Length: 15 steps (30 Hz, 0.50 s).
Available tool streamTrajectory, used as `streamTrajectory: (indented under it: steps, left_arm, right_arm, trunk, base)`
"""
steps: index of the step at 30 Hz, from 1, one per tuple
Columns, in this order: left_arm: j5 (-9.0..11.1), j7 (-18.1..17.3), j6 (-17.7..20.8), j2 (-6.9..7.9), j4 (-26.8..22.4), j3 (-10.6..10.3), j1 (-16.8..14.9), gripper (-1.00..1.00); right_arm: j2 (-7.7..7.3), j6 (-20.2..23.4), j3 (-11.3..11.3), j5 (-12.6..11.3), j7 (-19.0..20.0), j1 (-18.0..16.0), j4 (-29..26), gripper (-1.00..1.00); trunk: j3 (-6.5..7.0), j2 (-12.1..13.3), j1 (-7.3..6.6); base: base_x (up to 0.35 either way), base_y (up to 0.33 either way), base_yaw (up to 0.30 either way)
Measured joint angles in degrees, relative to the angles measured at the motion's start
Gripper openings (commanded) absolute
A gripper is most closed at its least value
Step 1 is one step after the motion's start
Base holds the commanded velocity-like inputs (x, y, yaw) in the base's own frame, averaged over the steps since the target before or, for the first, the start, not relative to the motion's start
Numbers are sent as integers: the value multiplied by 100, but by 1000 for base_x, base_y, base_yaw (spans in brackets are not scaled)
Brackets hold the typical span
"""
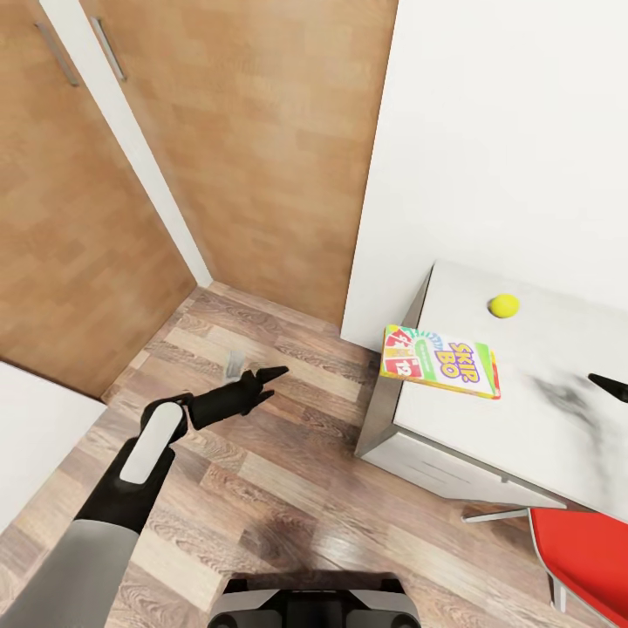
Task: Put all the toys in the child's room - the three board games (two on the bed and one on the table), the two jigsaw puzzles on the table, and the tennis ball on the table - inside the toy box on the table in the child's room.
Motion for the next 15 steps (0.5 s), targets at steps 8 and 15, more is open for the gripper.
streamTrajectory:
  steps: [8, 15]
  left_arm:
    - [-1251, -2330, -774, -80, 995, -14, 1, 100]
    - [-1751, -3237, -1406, -106, 1483, -23, 6, 100]
  right_arm:
    - [40, -164, -165, 6, 41, 264, -166, 100]
    - [63, -188, -187, 1, 101, 350, -219, 100]
  trunk:
    - [0, 0, 0]
    - [0, 0, 0]
  base:
    - [0, 0, 0]
    - [0, 0, -46]
